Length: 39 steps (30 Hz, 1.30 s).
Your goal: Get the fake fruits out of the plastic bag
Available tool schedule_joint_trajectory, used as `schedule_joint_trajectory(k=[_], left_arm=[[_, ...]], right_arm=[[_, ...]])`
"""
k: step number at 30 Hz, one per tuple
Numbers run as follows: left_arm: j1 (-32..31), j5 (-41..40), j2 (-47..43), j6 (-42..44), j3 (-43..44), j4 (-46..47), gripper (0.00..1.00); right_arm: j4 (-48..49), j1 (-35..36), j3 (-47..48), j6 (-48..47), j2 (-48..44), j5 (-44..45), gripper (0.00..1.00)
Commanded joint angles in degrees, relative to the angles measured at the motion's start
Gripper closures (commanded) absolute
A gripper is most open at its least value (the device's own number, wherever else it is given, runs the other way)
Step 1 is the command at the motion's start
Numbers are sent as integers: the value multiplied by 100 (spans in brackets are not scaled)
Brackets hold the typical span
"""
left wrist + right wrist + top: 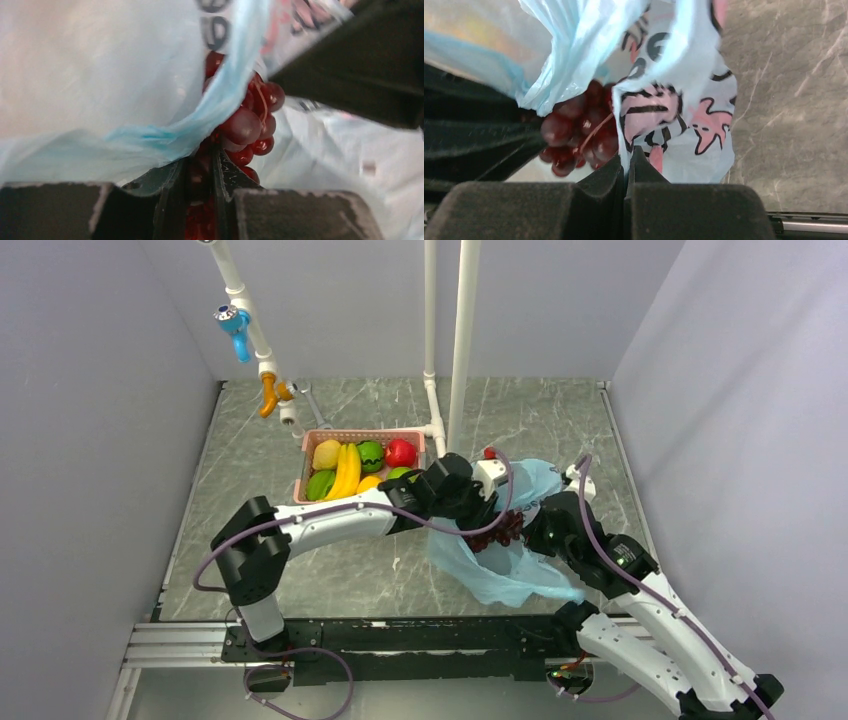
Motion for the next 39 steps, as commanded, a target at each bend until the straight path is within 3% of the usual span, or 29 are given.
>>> schedule_joint_trajectory(k=[1, 3, 7, 14, 16, 17, 26, 30, 36, 39], left_arm=[[51, -665, 404, 20, 490, -323, 90], [62, -900, 565, 73, 573, -569, 82], [59, -1057, 711, 135, 793, -1029, 55], [-32, -745, 345, 221, 705, -1122, 31], [-195, -1050, 286, 356, 749, -1267, 14], [-281, -1216, 288, 422, 782, -1316, 11], [-752, -2338, 720, 724, 1176, -1882, 13], [-821, -2415, 897, 818, 1187, -1782, 12], [-868, -2889, 1439, 918, 1499, -2053, 26], [-870, -2869, 1589, 908, 1560, -2076, 17]], right_arm=[[4, 0, -6, 58, -255, -193, 100], [-86, 3, -67, 104, -379, -206, 100], [-27, 2, -184, 144, -376, -373, 100], [80, 2, -133, 69, -155, -325, 100], [102, 1, -101, 38, -123, -295, 100], [119, 2, -92, 17, -106, -309, 100], [98, 4, -124, 25, -208, -292, 100], [77, 4, -137, 38, -248, -275, 100], [112, 4, -161, 67, -258, -324, 100], [93, 1, -148, 67, -258, -311, 100]])
